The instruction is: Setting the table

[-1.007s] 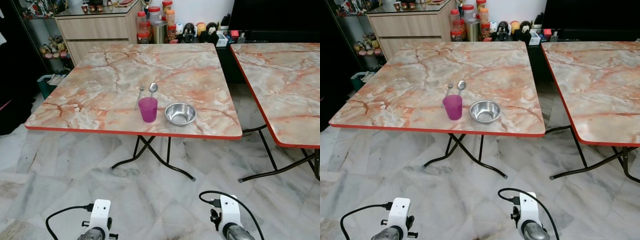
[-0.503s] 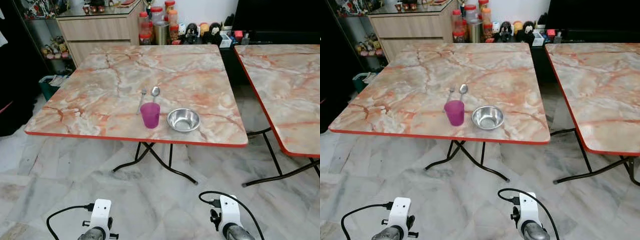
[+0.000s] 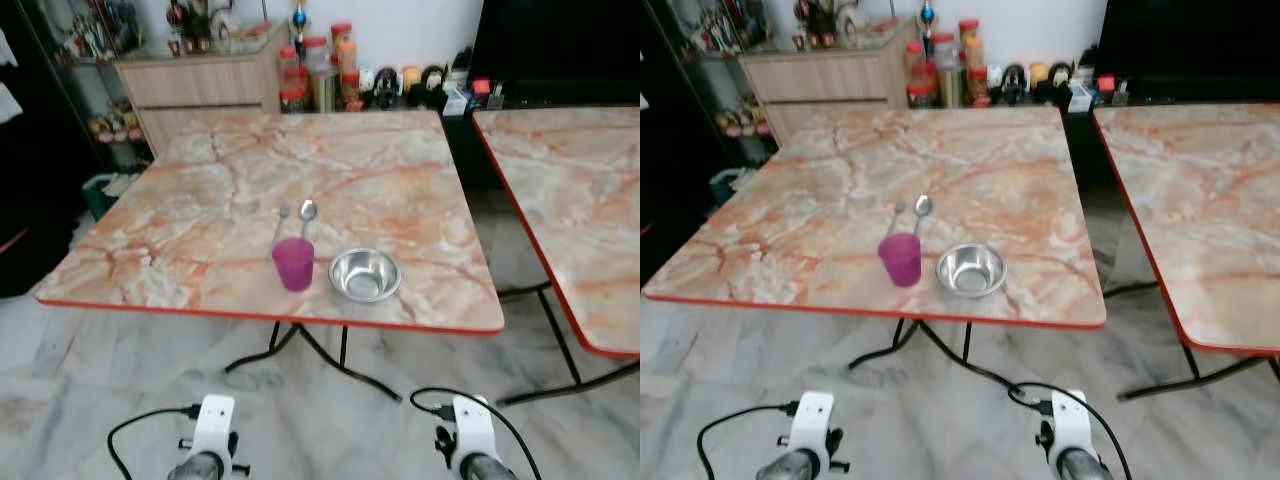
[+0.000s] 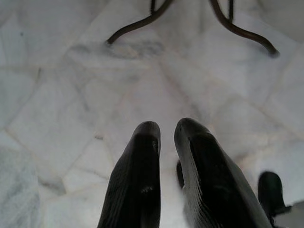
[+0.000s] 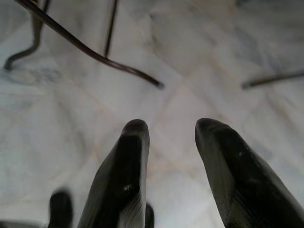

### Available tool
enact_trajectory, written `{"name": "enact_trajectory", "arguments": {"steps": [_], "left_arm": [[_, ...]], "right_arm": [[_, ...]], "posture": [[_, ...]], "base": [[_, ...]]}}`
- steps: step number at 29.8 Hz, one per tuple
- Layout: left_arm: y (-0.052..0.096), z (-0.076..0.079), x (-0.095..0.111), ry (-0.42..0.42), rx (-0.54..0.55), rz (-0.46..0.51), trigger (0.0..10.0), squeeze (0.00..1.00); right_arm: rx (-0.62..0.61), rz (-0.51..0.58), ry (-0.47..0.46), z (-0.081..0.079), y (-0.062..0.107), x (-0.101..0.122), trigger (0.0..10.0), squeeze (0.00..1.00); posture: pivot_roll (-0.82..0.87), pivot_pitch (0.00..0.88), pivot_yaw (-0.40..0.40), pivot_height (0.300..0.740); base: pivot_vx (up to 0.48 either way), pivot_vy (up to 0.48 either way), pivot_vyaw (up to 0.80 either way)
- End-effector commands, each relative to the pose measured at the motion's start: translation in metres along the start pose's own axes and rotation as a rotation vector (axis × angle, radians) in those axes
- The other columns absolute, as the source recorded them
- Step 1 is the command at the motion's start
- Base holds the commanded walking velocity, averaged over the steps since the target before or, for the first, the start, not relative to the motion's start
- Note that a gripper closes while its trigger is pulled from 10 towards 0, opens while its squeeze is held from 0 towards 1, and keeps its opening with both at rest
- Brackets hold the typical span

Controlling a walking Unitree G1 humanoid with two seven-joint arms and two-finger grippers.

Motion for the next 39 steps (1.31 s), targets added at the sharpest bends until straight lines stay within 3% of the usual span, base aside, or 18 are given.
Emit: {"name": "enact_trajectory", "arguments": {"steps": [1,7,13,15,16,18,20,22,23,27,31,32,33,36,39], "left_arm": [[0.002,-0.009,-0.007,0.006,0.022,-0.024,10.0,0.00],[0.004,-0.014,-0.014,0.007,0.043,-0.035,10.0,0.00],[0.009,-0.036,-0.025,0.095,0.165,-0.064,10.0,0.00],[0.013,-0.050,-0.030,0.135,0.254,-0.089,10.0,0.00],[0.016,-0.065,-0.033,0.204,0.340,-0.086,10.0,0.00],[0.021,-0.083,-0.034,0.254,0.450,-0.084,10.0,0.00],[0.024,-0.092,-0.033,0.274,0.498,-0.069,10.0,0.00],[0.035,-0.131,-0.018,0.302,0.721,0.007,10.0,0.00],[0.035,-0.131,-0.018,0.302,0.721,0.007,10.0,0.00],[0.064,-0.192,0.017,0.331,1.087,0.167,10.0,0.00],[0.079,-0.218,0.074,0.243,1.175,0.404,10.0,0.00],[0.082,-0.221,0.089,0.225,1.178,0.459,10.0,0.00],[0.088,-0.226,0.121,0.202,1.176,0.582,10.0,0.00],[0.093,-0.222,0.165,0.160,1.107,0.747,10.0,0.00],[0.088,-0.199,0.216,0.157,0.859,0.912,10.0,0.00]], "right_arm": [[0.024,-0.005,0.002,-0.010,-0.001,-0.001,10.0,0.00],[0.024,-0.012,0.015,-0.010,0.000,-0.003,10.0,0.00],[0.027,-0.015,0.027,-0.011,0.000,-0.004,10.0,0.00],[0.027,-0.015,0.029,-0.011,0.000,-0.004,10.0,0.00],[0.025,-0.016,0.030,-0.011,0.000,-0.004,10.0,0.00],[0.023,-0.017,0.031,-0.011,0.000,-0.004,10.0,0.00],[0.023,-0.017,0.032,-0.011,0.000,-0.004,10.0,0.00],[0.023,-0.019,0.036,-0.011,0.000,-0.004,10.0,0.00],[0.023,-0.019,0.036,-0.011,0.000,-0.004,10.0,0.00],[0.020,-0.023,0.042,-0.011,0.000,-0.005,10.0,0.00],[0.018,-0.023,0.046,-0.011,0.000,-0.005,10.0,0.00],[0.016,-0.022,0.046,-0.011,0.000,-0.005,10.0,0.00],[0.013,-0.022,0.045,-0.010,0.000,-0.005,10.0,0.00],[0.011,-0.022,0.045,-0.009,0.000,-0.005,10.0,0.00],[0.008,-0.023,0.045,-0.009,0.000,-0.005,10.0,0.00]], "posture": [[0.03,0.000,0.047,0.740],[0.04,0.000,0.042,0.740],[0.04,0.000,0.042,0.740],[0.04,0.000,0.042,0.740],[0.04,0.000,0.042,0.740],[0.04,0.000,0.042,0.740],[0.05,0.000,0.038,0.740],[0.05,0.000,0.036,0.740],[0.05,0.000,0.036,0.740],[0.05,0.000,0.034,0.740],[0.05,0.000,0.033,0.740],[0.05,0.000,0.033,0.740],[0.05,0.000,0.033,0.740],[0.05,0.000,0.033,0.740],[0.05,0.000,0.033,0.740]], "base": [[0.345,0.000,0.00],[0.000,0.000,0.00],[0.000,0.000,0.00],[0.000,0.000,0.00],[0.000,0.000,0.00],[0.000,0.000,0.00],[0.000,0.000,0.00],[0.000,0.000,0.00],[0.000,0.000,0.00],[0.000,0.000,0.00],[0.000,0.000,0.00],[0.000,0.000,0.00],[0.000,0.000,0.00],[0.000,0.000,0.00],[0.000,0.000,0.00]]}}
Point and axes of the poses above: a point about 5 cm out from each wrist's last joint towards the gripper, its own y axis pointing back from the gripper into the wrist, its own x axis along the axis of the wrist's last joint, z = x × y, the point moved 1 cm from there along -y, pointing out of the wrist towards the gripper, and after that the axes turned 12 degrees about -y, right-handed, at the moved point
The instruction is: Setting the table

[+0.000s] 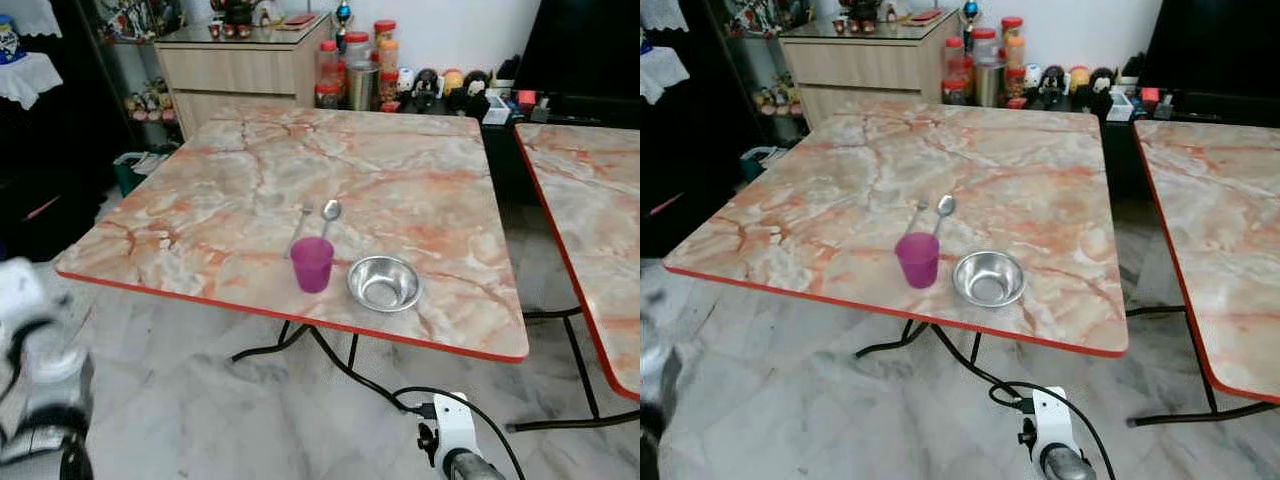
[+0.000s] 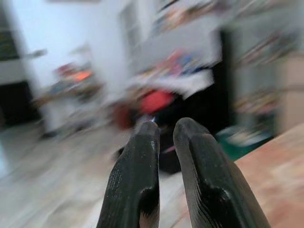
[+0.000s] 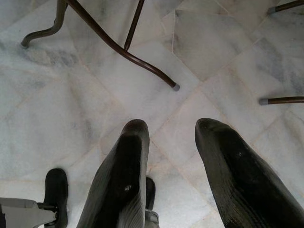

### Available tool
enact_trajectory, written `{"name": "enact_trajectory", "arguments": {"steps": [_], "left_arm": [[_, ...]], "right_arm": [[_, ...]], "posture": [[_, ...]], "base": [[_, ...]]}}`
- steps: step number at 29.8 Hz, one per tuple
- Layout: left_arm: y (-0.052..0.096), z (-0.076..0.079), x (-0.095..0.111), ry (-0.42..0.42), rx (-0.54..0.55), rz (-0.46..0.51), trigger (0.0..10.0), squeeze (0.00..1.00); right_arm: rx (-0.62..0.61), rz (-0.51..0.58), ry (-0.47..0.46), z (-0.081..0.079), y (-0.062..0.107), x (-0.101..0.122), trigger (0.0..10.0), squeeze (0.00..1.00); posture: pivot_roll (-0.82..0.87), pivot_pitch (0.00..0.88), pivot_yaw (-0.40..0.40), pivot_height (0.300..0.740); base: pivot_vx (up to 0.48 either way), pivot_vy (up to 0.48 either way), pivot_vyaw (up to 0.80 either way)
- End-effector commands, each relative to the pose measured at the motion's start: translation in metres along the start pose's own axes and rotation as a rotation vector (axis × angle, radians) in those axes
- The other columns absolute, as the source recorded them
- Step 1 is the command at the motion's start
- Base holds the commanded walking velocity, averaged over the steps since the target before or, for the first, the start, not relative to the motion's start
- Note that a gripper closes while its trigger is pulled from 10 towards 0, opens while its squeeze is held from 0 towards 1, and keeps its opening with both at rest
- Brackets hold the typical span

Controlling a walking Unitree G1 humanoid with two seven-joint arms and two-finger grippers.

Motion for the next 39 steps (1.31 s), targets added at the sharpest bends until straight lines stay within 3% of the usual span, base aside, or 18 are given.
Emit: {"name": "enact_trajectory", "arguments": {"steps": [1,3,5,6,7,8,12,13,17,18,19,26,27,31,32,33,34,39], "left_arm": [[-0.001,0.027,0.020,0.089,-0.155,0.048,10.0,0.00],[0.002,0.064,0.052,0.198,-0.360,0.109,10.0,0.00],[0.004,0.077,0.058,0.265,-0.441,0.081,10.0,0.00],[0.009,0.092,0.060,0.268,-0.533,0.047,10.0,0.00],[0.009,0.092,0.060,0.268,-0.533,0.047,10.0,0.00],[0.014,0.102,0.060,0.246,-0.592,0.030,10.0,0.00],[0.026,0.122,0.067,0.346,-0.700,-0.019,10.0,0.00],[0.036,0.134,0.068,0.416,-0.782,-0.066,10.0,0.00],[0.054,0.151,0.079,0.484,-0.900,-0.070,10.0,0.00],[0.060,0.156,0.086,0.498,-0.949,-0.042,10.0,0.71],[0.063,0.159,0.089,0.500,-0.971,-0.033,10.0,1.00],[0.080,0.172,0.103,0.511,-1.092,-0.017,10.0,1.00],[0.087,0.178,0.104,0.488,-1.117,-0.015,10.0,0.00],[0.107,0.193,0.103,0.422,-1.183,-0.031,10.0,0.00],[0.109,0.194,0.103,0.420,-1.194,-0.039,10.0,0.08],[0.111,0.195,0.102,0.418,-1.201,-0.044,10.0,0.08],[0.114,0.196,0.103,0.419,-1.215,-0.049,10.0,1.00],[0.117,0.199,0.099,0.368,-1.225,-0.071,10.0,1.00]], "right_arm": [[-0.008,0.002,-0.001,0.000,0.000,0.001,10.0,0.00],[-0.011,0.002,-0.003,0.001,0.000,0.001,10.0,0.00],[-0.012,0.002,-0.004,0.001,0.000,0.001,10.0,0.00],[-0.014,0.002,-0.005,0.001,0.000,0.001,10.0,0.00],[-0.014,0.002,-0.005,0.001,0.000,0.001,10.0,0.00],[-0.015,0.002,-0.007,0.001,0.000,0.000,10.0,0.00],[-0.021,0.001,-0.014,0.002,0.000,-0.001,10.0,0.00],[-0.022,0.000,-0.014,0.002,0.000,-0.001,10.0,0.00],[-0.025,-0.002,-0.015,0.002,0.000,-0.002,10.0,0.00],[-0.025,-0.002,-0.014,0.001,0.000,-0.002,10.0,0.00],[-0.025,-0.002,-0.014,0.001,0.000,-0.002,10.0,0.00],[-0.027,-0.002,-0.014,0.002,0.000,-0.002,10.0,0.00],[-0.029,-0.001,-0.015,0.002,0.000,-0.002,10.0,0.00],[-0.033,0.000,-0.016,0.002,0.001,-0.002,10.0,0.00],[-0.034,0.000,-0.016,0.002,0.001,-0.003,10.0,0.00],[-0.034,0.000,-0.017,0.002,0.001,-0.003,10.0,0.00],[-0.035,-0.001,-0.017,0.002,0.001,-0.003,10.0,0.00],[-0.037,-0.001,-0.016,0.003,0.001,-0.003,10.0,0.00]], "posture": [[0.05,0.000,0.033,0.740],[0.04,0.000,0.038,0.740],[0.04,0.000,0.038,0.740],[0.04,0.000,0.040,0.740],[0.04,0.000,0.040,0.740],[0.04,0.000,0.043,0.740],[0.04,0.000,0.047,0.740],[0.04,0.000,0.047,0.740],[0.04,0.000,0.048,0.740],[0.04,0.000,0.049,0.740],[0.04,0.000,0.049,0.740],[0.04,0.000,0.051,0.740],[0.04,0.000,0.054,0.740],[0.04,0.000,0.055,0.740],[0.04,0.000,0.055,0.740],[0.04,0.000,0.055,0.740],[0.04,0.000,0.057,0.740],[0.04,0.000,0.057,0.740]], "base": [[0.000,0.000,0.00],[0.000,0.000,0.00],[0.000,0.000,0.00],[0.000,0.000,0.00],[0.000,0.000,0.00],[0.000,0.000,0.00],[0.000,0.000,0.00],[0.000,0.000,0.00],[0.000,0.000,0.00],[0.000,0.000,0.00],[0.000,0.000,0.00],[0.000,0.000,0.00],[0.000,0.000,0.00],[0.000,0.000,0.00],[0.000,0.000,0.00],[0.000,0.000,0.00],[0.000,0.000,0.00],[0.000,0.000,0.00]]}}
Point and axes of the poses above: a point about 5 cm out from each wrist's last joint towards the gripper, its own y axis pointing back from the gripper into the wrist, its own x axis along the axis of the wrist's last joint, z = x × y, the point moved 1 cm from there along -y, pointing out of the wrist towards the gripper, and after that the axes turned 12 degrees about -y, right-handed, at the moved point
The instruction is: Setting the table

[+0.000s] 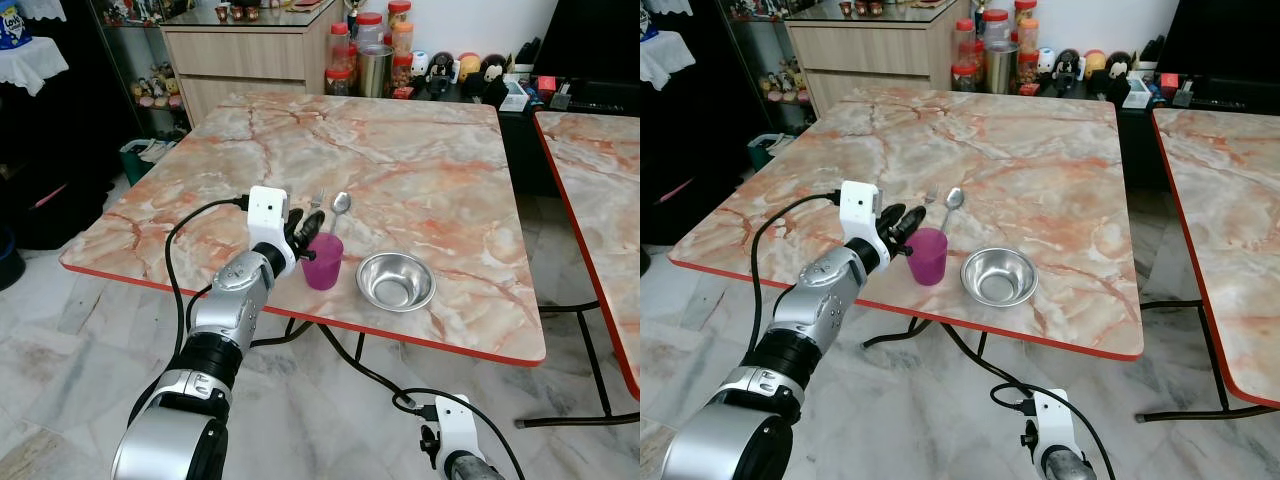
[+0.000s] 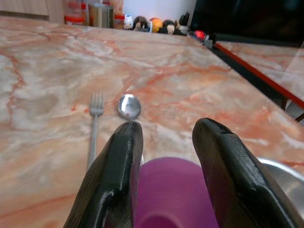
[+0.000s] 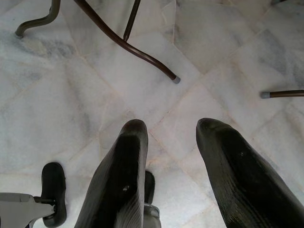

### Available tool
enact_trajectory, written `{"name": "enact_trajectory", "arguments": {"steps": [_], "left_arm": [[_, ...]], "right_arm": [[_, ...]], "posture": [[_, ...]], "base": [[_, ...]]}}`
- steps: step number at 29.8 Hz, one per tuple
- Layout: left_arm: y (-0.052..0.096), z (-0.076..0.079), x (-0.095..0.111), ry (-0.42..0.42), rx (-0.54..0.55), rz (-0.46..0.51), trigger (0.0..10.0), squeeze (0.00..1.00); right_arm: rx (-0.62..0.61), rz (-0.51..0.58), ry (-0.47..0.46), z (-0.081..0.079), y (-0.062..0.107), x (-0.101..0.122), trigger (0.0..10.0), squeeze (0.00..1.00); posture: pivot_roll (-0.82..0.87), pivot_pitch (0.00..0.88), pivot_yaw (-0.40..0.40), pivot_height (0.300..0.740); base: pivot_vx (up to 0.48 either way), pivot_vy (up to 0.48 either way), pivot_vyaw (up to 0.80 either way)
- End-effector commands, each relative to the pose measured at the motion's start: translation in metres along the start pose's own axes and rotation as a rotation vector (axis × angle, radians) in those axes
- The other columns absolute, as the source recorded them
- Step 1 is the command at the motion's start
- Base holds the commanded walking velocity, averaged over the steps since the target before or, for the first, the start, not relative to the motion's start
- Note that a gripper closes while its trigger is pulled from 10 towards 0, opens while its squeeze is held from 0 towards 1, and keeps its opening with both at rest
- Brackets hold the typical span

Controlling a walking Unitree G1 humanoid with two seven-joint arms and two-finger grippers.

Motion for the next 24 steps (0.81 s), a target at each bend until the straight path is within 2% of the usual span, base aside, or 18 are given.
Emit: {"name": "enact_trajectory", "arguments": {"steps": [1,2,3,4,8,14,19,22,24], "left_arm": [[0.001,-0.001,-0.004,-0.064,0.006,-0.041,10.0,1.00],[0.001,-0.001,-0.004,-0.067,0.007,-0.041,10.0,0.67],[0.001,-0.001,-0.004,-0.067,0.006,-0.039,10.0,0.67],[0.001,-0.002,-0.003,-0.072,0.013,-0.044,10.0,0.00],[0.002,-0.005,-0.007,-0.079,0.020,-0.079,10.0,0.00],[0.004,-0.003,-0.025,-0.087,0.004,-0.169,10.0,0.00],[0.001,-0.003,-0.027,-0.055,0.046,-0.190,10.0,0.00],[-0.002,-0.006,-0.025,0.015,0.098,-0.176,10.0,0.00],[-0.003,-0.007,-0.023,0.022,0.105,-0.172,10.0,0.00]], "right_arm": [[-0.007,-0.001,-0.013,0.000,0.000,0.000,10.0,0.00],[-0.006,0.000,-0.012,0.000,0.000,0.000,10.0,0.00],[-0.006,0.000,-0.011,0.000,0.000,0.000,10.0,0.00],[-0.005,0.000,-0.011,-0.001,0.000,0.000,10.0,0.00],[-0.004,0.000,-0.010,-0.001,0.000,0.000,10.0,0.00],[-0.003,-0.001,-0.006,-0.001,0.000,0.000,10.0,0.00],[-0.004,-0.001,-0.005,-0.001,0.000,-0.001,10.0,0.00],[-0.004,-0.001,-0.004,-0.001,0.000,-0.001,10.0,0.00],[-0.004,-0.001,-0.005,-0.001,0.000,-0.001,10.0,0.00]], "posture": [[0.04,0.000,0.056,0.740],[0.04,0.000,0.057,0.740],[0.04,0.000,0.057,0.740],[0.04,0.000,0.057,0.740],[0.04,0.000,0.057,0.740],[0.04,0.000,0.059,0.740],[0.04,0.000,0.059,0.740],[0.03,0.000,0.062,0.740],[0.03,0.000,0.062,0.740]], "base": [[0.000,0.000,0.00],[0.000,0.000,0.00],[0.000,0.000,0.00],[0.000,0.000,0.00],[0.000,0.000,0.00],[0.000,0.000,0.00],[0.000,0.000,0.00],[0.000,0.000,0.00],[0.000,0.000,0.00]]}}
Point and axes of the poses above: a point about 5 cm out from each wrist's last joint towards the gripper, its own y axis pointing back from the gripper into the wrist, its own x axis along the axis of the wrist's last joint, z = x × y, the point moved 1 cm from there along -y, pointing out of the wrist towards the gripper, and after that the axes turned 12 degrees about -y, right-handed, at the moved point
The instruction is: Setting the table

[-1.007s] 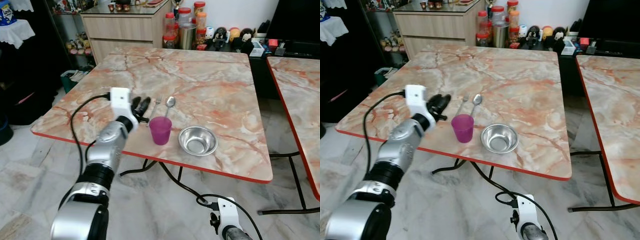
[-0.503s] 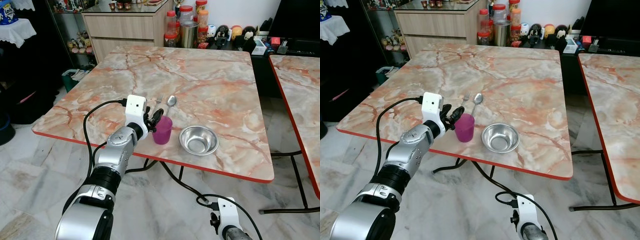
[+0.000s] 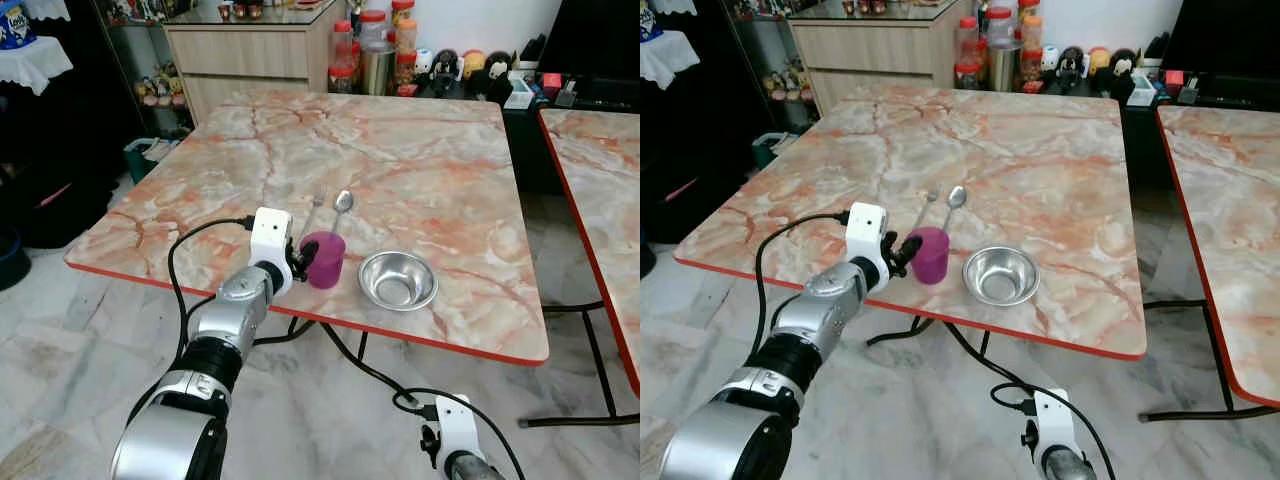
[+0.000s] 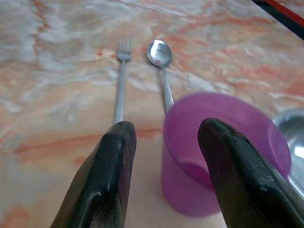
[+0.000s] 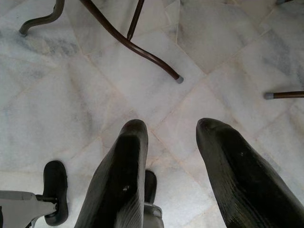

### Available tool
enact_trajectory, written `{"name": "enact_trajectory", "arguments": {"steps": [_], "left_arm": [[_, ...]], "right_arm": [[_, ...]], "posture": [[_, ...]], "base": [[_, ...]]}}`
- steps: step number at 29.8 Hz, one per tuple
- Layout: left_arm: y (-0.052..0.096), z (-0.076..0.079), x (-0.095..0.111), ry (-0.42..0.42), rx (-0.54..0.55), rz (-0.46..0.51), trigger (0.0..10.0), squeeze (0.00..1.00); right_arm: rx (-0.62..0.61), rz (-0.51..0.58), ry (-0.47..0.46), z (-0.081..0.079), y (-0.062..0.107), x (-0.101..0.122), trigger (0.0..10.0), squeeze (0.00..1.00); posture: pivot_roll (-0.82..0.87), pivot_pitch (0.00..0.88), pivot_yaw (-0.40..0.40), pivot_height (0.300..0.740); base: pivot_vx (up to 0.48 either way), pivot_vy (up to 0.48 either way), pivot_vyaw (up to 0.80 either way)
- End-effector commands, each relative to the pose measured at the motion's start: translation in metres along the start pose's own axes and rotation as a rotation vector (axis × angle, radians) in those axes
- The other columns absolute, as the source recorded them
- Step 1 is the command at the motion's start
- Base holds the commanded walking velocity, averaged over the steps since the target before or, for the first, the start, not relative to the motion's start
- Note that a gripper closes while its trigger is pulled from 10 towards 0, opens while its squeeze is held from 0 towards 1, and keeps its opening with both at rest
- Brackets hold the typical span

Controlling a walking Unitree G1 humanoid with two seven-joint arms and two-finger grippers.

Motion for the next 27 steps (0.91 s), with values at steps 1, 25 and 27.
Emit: {"name": "enact_trajectory", "arguments": {"steps": [1,25,27], "left_arm": [[-0.0023,-0.0031,0.0045,0.020,0.018,0.005,10.0,0.00],[-0.0050,0.0051,0.0004,-0.050,-0.073,-0.050,10.0,0.00],[-0.0052,0.0063,0.0005,-0.057,-0.081,-0.049,4.6,0.00]], "right_arm": [[-0.004,-0.001,-0.005,-0.0005,0.0002,-0.0010,10.0,0.00],[-0.004,-0.004,-0.008,-0.0004,0.0004,-0.0022,10.0,0.00],[-0.005,-0.003,-0.009,-0.0004,0.0004,-0.0022,10.0,0.00]], "posture": [[0.03,0.000,0.062,0.740],[0.03,0.000,0.064,0.740],[0.03,0.000,0.065,0.740]], "base": [[0.000,0.000,0.00],[0.000,0.000,0.00],[0.000,0.000,0.00]]}}
Point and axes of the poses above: a point about 5 cm out from each wrist's last joint towards the gripper, its own y axis pointing back from the gripper into the wrist, its own x axis along the axis of the wrist's last joint, z = x × y, the point moved 1 cm from there along -y, pointing out of the wrist towards the gripper, and after that the axes turned 12 degrees about -y, right-handed, at the moved point
